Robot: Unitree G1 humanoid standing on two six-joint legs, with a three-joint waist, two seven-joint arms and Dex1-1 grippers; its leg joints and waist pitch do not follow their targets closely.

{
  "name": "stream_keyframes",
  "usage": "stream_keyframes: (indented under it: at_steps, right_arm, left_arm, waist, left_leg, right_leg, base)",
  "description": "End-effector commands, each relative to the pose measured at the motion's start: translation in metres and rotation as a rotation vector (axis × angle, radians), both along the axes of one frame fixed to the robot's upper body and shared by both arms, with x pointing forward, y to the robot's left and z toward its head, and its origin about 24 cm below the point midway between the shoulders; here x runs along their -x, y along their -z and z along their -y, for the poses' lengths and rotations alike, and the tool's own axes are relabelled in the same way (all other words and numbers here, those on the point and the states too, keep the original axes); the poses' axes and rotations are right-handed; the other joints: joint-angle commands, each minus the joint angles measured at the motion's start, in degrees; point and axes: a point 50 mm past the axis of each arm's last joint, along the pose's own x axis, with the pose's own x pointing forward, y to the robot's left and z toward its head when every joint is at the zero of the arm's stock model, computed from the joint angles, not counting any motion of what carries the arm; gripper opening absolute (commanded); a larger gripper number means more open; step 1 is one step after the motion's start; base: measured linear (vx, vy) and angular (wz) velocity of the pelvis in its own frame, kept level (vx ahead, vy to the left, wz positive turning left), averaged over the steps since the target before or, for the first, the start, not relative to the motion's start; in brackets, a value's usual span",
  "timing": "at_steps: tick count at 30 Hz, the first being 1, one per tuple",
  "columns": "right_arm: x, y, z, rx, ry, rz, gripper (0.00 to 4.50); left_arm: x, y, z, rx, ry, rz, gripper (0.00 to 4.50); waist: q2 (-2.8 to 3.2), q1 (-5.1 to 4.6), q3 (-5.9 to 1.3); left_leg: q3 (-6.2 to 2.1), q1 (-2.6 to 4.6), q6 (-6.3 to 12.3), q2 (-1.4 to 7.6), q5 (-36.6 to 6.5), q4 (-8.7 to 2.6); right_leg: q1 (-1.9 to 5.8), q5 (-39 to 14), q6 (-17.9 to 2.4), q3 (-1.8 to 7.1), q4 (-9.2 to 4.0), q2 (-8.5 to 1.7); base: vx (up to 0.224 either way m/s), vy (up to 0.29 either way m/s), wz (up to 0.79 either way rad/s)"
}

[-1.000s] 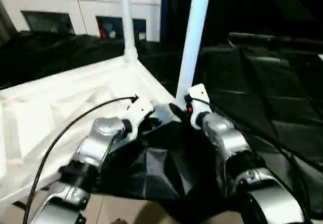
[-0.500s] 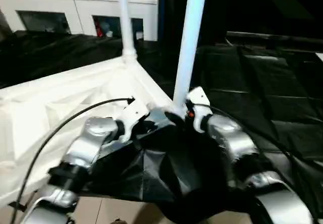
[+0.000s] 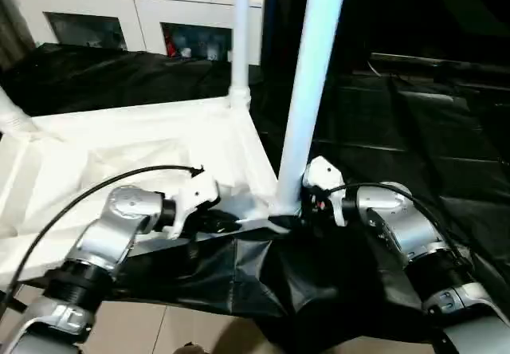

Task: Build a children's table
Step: Rotate leg to tighten

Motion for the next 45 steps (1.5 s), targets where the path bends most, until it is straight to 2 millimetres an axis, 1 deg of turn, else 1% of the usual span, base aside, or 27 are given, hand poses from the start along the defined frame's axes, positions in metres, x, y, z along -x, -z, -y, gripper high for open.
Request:
stream_keyframes:
  at_steps: [1, 3, 5, 6, 7, 11, 16, 18, 21, 22, 23, 25, 27, 28, 29, 31, 32, 33, 34, 35, 36, 38, 39, 42, 43, 44, 45]
  right_arm:
    - [0.003, -0.003, -0.007, -0.009, -0.046, -0.003, 3.72]
    - [0.005, -0.002, -0.009, -0.012, -0.055, -0.011, 3.54]
    - [0.007, -0.001, -0.010, -0.017, -0.063, -0.021, 3.51]
    - [0.007, 0.000, -0.010, -0.020, -0.066, -0.024, 3.34]
    - [0.008, 0.000, -0.011, -0.023, -0.067, -0.027, 3.34]
    - [0.008, 0.000, -0.011, -0.030, -0.062, -0.031, 2.99]
    - [0.008, 0.004, -0.014, -0.037, -0.031, -0.035, 2.77]
    - [0.006, 0.009, -0.016, -0.038, 0.025, -0.040, 2.77]
    - [-0.002, 0.017, -0.023, -0.058, 0.194, -0.051, 2.76]
    - [-0.006, 0.018, -0.024, -0.065, 0.252, -0.046, 2.75]
    - [-0.006, 0.018, -0.024, -0.065, 0.252, -0.046, 2.75]
    - [-0.014, 0.022, -0.029, -0.087, 0.397, -0.057, 2.75]
    - [-0.024, 0.029, -0.043, -0.084, 0.593, -0.087, 2.75]
    - [-0.024, 0.029, -0.046, -0.082, 0.605, -0.085, 2.75]
    - [-0.025, 0.030, -0.050, -0.081, 0.626, -0.085, 2.75]
    - [-0.027, 0.029, -0.057, -0.084, 0.651, -0.089, 2.75]
    - [-0.028, 0.027, -0.064, -0.090, 0.650, -0.087, 2.75]
    - [-0.028, 0.026, -0.071, -0.095, 0.640, -0.080, 3.10]
    - [-0.027, 0.024, -0.077, -0.105, 0.619, -0.075, 3.31]
    - [-0.027, 0.023, -0.078, -0.108, 0.615, -0.074, 3.31]
    - [-0.027, 0.022, -0.082, -0.118, 0.599, -0.080, 3.47]
    - [-0.027, 0.023, -0.083, -0.123, 0.593, -0.091, 3.54]
    - [-0.027, 0.022, -0.082, -0.120, 0.587, -0.080, 3.73]
    - [-0.028, 0.019, -0.076, -0.120, 0.559, -0.049, 4.01]
    - [-0.028, 0.018, -0.076, -0.120, 0.558, -0.049, 4.01]
    - [-0.029, 0.015, -0.072, -0.126, 0.522, -0.033, 4.01]
    - [-0.029, 0.014, -0.070, -0.128, 0.506, -0.027, 4.01]
  left_arm:
    - [0.002, -0.006, 0.006, 0.022, 0.064, 0.016, 0.00]
    - [0.003, -0.005, 0.006, 0.025, 0.069, 0.013, 0.00]
    - [0.005, -0.004, 0.007, 0.027, 0.074, 0.007, 0.00]
    - [0.005, -0.003, 0.007, 0.028, 0.076, 0.003, 0.00]
    - [0.006, -0.003, 0.007, 0.028, 0.078, 0.000, 0.00]
    - [0.007, -0.003, 0.008, 0.031, 0.080, -0.002, 0.00]
    - [0.004, -0.003, 0.008, 0.035, 0.047, 0.016, 0.00]
    - [0.001, -0.001, 0.009, 0.033, 0.001, 0.032, 0.00]
    - [-0.006, 0.001, 0.013, 0.040, -0.082, 0.061, 0.00]
    - [-0.007, 0.001, 0.016, 0.047, -0.099, 0.064, 0.00]
    - [-0.007, 0.001, 0.016, 0.047, -0.099, 0.064, 0.00]
    - [-0.013, 0.003, 0.023, 0.058, -0.182, 0.060, 0.00]
    - [-0.027, 0.006, 0.040, 0.074, -0.344, 0.075, 0.00]
    - [-0.028, 0.006, 0.042, 0.075, -0.359, 0.077, 0.00]
    - [-0.030, 0.006, 0.045, 0.079, -0.382, 0.083, 0.00]
    - [-0.033, 0.005, 0.052, 0.087, -0.407, 0.088, 0.00]
    - [-0.034, 0.005, 0.058, 0.090, -0.409, 0.097, 0.00]
    - [-0.035, 0.004, 0.064, 0.094, -0.404, 0.104, 0.00]
    - [-0.035, 0.003, 0.069, 0.100, -0.390, 0.107, 0.00]
    - [-0.035, 0.002, 0.070, 0.102, -0.387, 0.108, 0.00]
    - [-0.034, 0.001, 0.072, 0.107, -0.376, 0.109, 0.00]
    - [-0.032, 0.000, 0.074, 0.107, -0.341, 0.120, 0.00]
    - [-0.031, 0.000, 0.072, 0.109, -0.324, 0.120, 0.00]
    - [-0.025, 0.001, 0.066, 0.107, -0.277, 0.108, 0.00]
    - [-0.025, 0.001, 0.066, 0.106, -0.276, 0.107, 0.00]
    - [-0.022, 0.002, 0.060, 0.096, -0.251, 0.097, 0.00]
    - [-0.021, 0.002, 0.058, 0.093, -0.242, 0.092, 0.00]
  waist:
    - [-0.12, -0.09, -3.80]
    - [-0.12, -0.16, -3.82]
    - [-0.11, -0.11, -3.81]
    - [-0.11, -0.09, -3.79]
    - [-0.09, -0.09, -3.81]
    - [0.07, -0.04, -3.75]
    - [-0.17, -0.02, -3.79]
    - [-0.16, -0.14, -3.72]
    - [-0.09, -0.37, -3.57]
    - [0.35, -0.57, -3.48]
    - [0.07, -0.77, -3.49]
    - [0.06, -1.05, -3.52]
    - [0.20, -1.62, -3.34]
    - [0.16, -1.80, -3.35]
    - [0.17, -1.72, -3.38]
    - [-0.01, -1.57, -3.58]
    - [-0.17, -1.51, -3.69]
    - [-0.04, -1.42, -3.75]
    - [-0.01, -1.45, -3.79]
    - [0.04, -1.40, -3.87]
    - [-0.05, -1.33, -3.84]
    - [0.01, -1.40, -3.84]
    - [0.05, -1.42, -3.81]
    - [0.00, -1.36, -3.81]
    - [-0.02, -1.39, -3.74]
    - [-0.22, -1.45, -3.77]
    - [-0.14, -1.37, -3.83]
  left_leg:
    - [-0.15, 0.06, 2.71, 1.67, -9.80, -3.84]
    - [-0.16, 0.01, 2.68, 1.64, -9.37, -3.85]
    - [-0.14, 0.03, 2.64, 1.61, -9.37, -3.83]
    - [-0.14, 0.04, 2.63, 1.62, -9.48, -3.83]
    - [-0.14, 0.04, 2.60, 1.62, -9.57, -3.82]
    - [-0.21, 0.09, 2.24, 1.65, -10.40, -3.92]
    - [-0.21, 0.02, 2.31, 1.66, -9.71, -3.91]
    - [-0.25, 0.05, 1.85, 1.64, -10.34, -3.99]
    - [-0.25, 0.19, 1.09, 1.50, -11.48, -4.09]
    - [-0.37, 0.33, 0.35, 1.50, -12.49, -4.18]
    - [-0.47, 0.32, 0.03, 1.42, -13.45, -4.26]
    - [-0.44, 0.48, -0.21, 1.52, -13.40, -4.29]
    - [-0.53, 0.59, -0.67, 1.42, -14.56, -4.34]
    - [-0.41, 0.67, -0.94, 1.31, -14.62, -4.22]
    - [-0.50, 0.83, -1.16, 1.19, -15.01, -4.12]
    - [-0.42, 0.73, -0.57, 1.32, -13.96, -4.11]
    - [-0.39, 0.32, 0.07, 1.30, -12.74, -4.15]
    - [-0.38, 0.36, 0.16, 1.33, -12.29, -4.13]
    - [-0.38, 0.20, 0.28, 1.37, -11.64, -4.14]
    - [-0.36, 0.21, 0.32, 1.36, -11.39, -4.09]
    - [-0.32, 0.14, 0.48, 1.35, -11.15, -4.11]
    - [-0.33, 0.01, 0.76, 1.36, -11.09, -4.15]
    - [-0.32, 0.03, 0.78, 1.35, -11.25, -4.15]
    - [-0.35, 0.11, 0.85, 1.46, -11.77, -4.19]
    - [-0.33, 0.12, 0.90, 1.48, -11.82, -4.23]
    - [-0.41, -0.09, 1.03, 1.50, -11.26, -4.29]
    - [-0.47, -0.11, 1.10, 1.56, -11.29, -4.28]
  right_leg:
    - [3.19, -13.89, -9.73, 3.53, -4.18, -4.16]
    - [3.23, -13.40, -9.77, 3.53, -4.11, -4.15]
    - [3.22, -13.47, -9.77, 3.53, -4.15, -4.18]
    - [3.20, -13.66, -9.73, 3.54, -4.18, -4.20]
    - [3.21, -13.79, -9.70, 3.54, -4.18, -4.21]
    - [3.19, -14.78, -9.51, 3.51, -4.35, -4.23]
    - [3.22, -13.99, -9.60, 3.50, -4.20, -4.20]
    - [3.18, -15.25, -9.20, 3.53, -4.34, -4.28]
    - [3.01, -18.38, -8.39, 3.51, -4.76, -4.33]
    - [2.89, -20.52, -8.02, 3.47, -5.01, -4.45]
    - [3.03, -22.32, -7.26, 3.32, -5.29, -4.37]
    - [2.79, -21.88, -7.38, 3.46, -5.22, -4.36]
    - [2.65, -23.76, -7.26, 3.35, -5.50, -4.33]
    - [2.52, -24.30, -7.16, 3.36, -5.62, -4.25]
    - [2.55, -25.46, -6.89, 3.29, -5.81, -4.38]
    - [2.58, -23.41, -6.73, 3.43, -5.69, -4.41]
    - [2.81, -20.77, -6.89, 3.44, -5.37, -4.30]
    - [2.78, -19.85, -7.04, 3.50, -5.22, -4.31]
    - [2.89, -18.24, -7.45, 3.52, -5.00, -4.29]
    - [2.91, -17.53, -7.67, 3.51, -4.88, -4.31]
    - [2.98, -16.77, -7.89, 3.51, -4.84, -4.34]
    - [3.08, -16.31, -8.11, 3.52, -4.73, -4.36]
    - [3.07, -16.62, -8.11, 3.51, -4.79, -4.37]
    - [3.02, -17.60, -7.87, 3.55, -4.86, -4.50]
    - [2.94, -17.60, -7.91, 3.56, -4.92, -4.47]
    - [3.13, -16.46, -8.18, 3.52, -4.67, -4.44]
    - [3.26, -16.23, -8.19, 3.50, -4.60, -4.52]
  base:
    - [0.000, 0.000, 0.00]
    - [0.000, 0.000, 0.00]
    - [0.000, 0.000, 0.00]
    - [0.000, 0.000, 0.00]
    - [0.000, 0.000, 0.00]
    - [0.000, 0.000, 0.00]
    - [0.000, 0.000, 0.00]
    - [0.000, 0.000, 0.00]
    - [0.000, 0.000, 0.00]
    - [0.000, 0.000, 0.00]
    - [0.000, 0.000, 0.00]
    - [0.000, 0.000, 0.00]
    - [0.000, 0.000, 0.00]
    - [0.000, 0.000, 0.00]
    - [0.000, 0.000, 0.00]
    - [0.000, 0.000, 0.00]
    - [0.000, 0.000, 0.00]
    - [0.000, 0.000, 0.00]
    - [0.000, 0.000, 0.00]
    - [0.000, 0.000, 0.00]
    - [0.000, 0.000, 0.00]
    - [0.000, 0.000, 0.00]
    - [0.000, 0.000, 0.00]
    - [0.000, 0.000, 0.00]
    - [0.000, 0.000, 0.00]
    - [0.000, 0.000, 0.00]
    - [0.000, 0.000, 0.00]
